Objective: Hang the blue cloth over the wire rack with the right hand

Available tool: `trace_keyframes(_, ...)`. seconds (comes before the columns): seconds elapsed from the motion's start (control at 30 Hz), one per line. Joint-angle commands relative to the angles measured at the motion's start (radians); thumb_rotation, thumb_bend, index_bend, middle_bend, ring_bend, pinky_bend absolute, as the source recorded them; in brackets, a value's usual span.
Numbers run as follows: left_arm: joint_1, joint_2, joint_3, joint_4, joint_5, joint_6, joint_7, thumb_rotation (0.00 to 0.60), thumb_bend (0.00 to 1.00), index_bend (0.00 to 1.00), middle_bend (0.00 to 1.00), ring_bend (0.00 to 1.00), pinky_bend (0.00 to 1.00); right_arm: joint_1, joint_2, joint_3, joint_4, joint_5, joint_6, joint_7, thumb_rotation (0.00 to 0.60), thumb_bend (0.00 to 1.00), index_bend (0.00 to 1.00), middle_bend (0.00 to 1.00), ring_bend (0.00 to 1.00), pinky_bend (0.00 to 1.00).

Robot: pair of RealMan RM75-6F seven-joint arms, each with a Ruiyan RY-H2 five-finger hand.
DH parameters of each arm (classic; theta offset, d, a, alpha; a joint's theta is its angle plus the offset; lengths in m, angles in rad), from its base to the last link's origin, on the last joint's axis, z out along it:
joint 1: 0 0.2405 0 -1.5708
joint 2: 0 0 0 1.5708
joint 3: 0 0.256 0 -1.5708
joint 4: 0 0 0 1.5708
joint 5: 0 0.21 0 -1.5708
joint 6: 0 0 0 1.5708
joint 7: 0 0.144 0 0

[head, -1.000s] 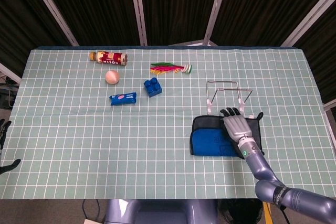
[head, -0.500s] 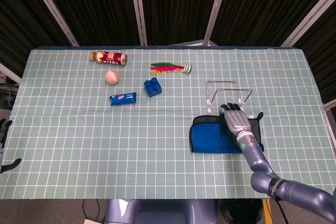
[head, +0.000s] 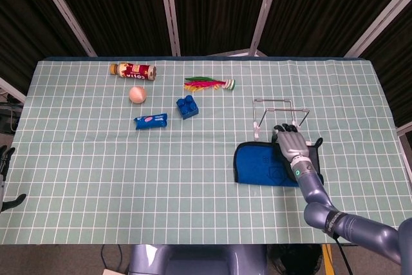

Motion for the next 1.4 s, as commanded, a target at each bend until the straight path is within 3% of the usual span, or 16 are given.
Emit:
trace_keyframes(0.03, -0.001, 0.000, 0.000, 0.000, -0.001, -0.001, 0.001, 0.600, 0.00, 0.00, 0.00, 0.00, 0.00, 0.004, -0.004, -0.008, 0.006, 0.001, 0.001, -0.002, 0.600, 0.44, 0.63, 0.10, 0.00, 0.00)
trace_keyframes(0.43, -0.002, -0.001, 0.002, -0.002, -0.001, 0.000, 0.002, 0.600, 0.00, 0.00, 0.00, 0.00, 0.00, 0.012, -0.018, -0.021, 0.036, 0.008, 0.014, 0.009, 0.600, 0.42, 0.63, 0.10, 0.00, 0.00)
trace_keyframes(0.53, -0.003, -0.001, 0.003, -0.002, -0.002, 0.000, 0.002, 0.600, 0.00, 0.00, 0.00, 0.00, 0.00, 0.011, -0.019, -0.022, 0.035, 0.002, 0.021, 0.015, 0.600, 0.37, 0.54, 0.10, 0.00, 0.00)
trace_keyframes(0.67, -0.003, 0.000, 0.005, -0.004, 0.001, 0.000, 0.001, 0.600, 0.00, 0.00, 0.00, 0.00, 0.00, 0.008, -0.013, -0.029, 0.020, -0.008, 0.038, 0.010, 0.600, 0.33, 0.34, 0.10, 0.00, 0.00)
trace_keyframes(0.77, -0.002, 0.002, 0.007, -0.006, 0.006, 0.004, -0.002, 0.600, 0.00, 0.00, 0.00, 0.00, 0.00, 0.005, -0.002, -0.031, -0.002, -0.015, 0.060, 0.004, 0.600, 0.29, 0.28, 0.10, 0.00, 0.00)
trace_keyframes(0.9, 0.001, 0.006, 0.009, -0.009, 0.014, 0.009, -0.010, 0.600, 0.00, 0.00, 0.00, 0.00, 0.00, -0.005, 0.018, -0.042, -0.041, -0.036, 0.091, -0.007, 0.600, 0.21, 0.27, 0.08, 0.00, 0.00)
trace_keyframes(1.2, 0.008, 0.017, 0.018, -0.013, 0.041, 0.024, -0.036, 0.600, 0.00, 0.00, 0.00, 0.00, 0.00, -0.059, 0.127, -0.082, -0.210, -0.147, 0.185, -0.008, 0.600, 0.21, 0.27, 0.08, 0.00, 0.00)
trace_keyframes(1.4, 0.013, 0.022, 0.026, -0.013, 0.058, 0.031, -0.047, 0.600, 0.00, 0.00, 0.00, 0.00, 0.00, -0.124, 0.221, -0.143, -0.325, -0.287, 0.239, 0.025, 0.600, 0.21, 0.27, 0.08, 0.00, 0.00)
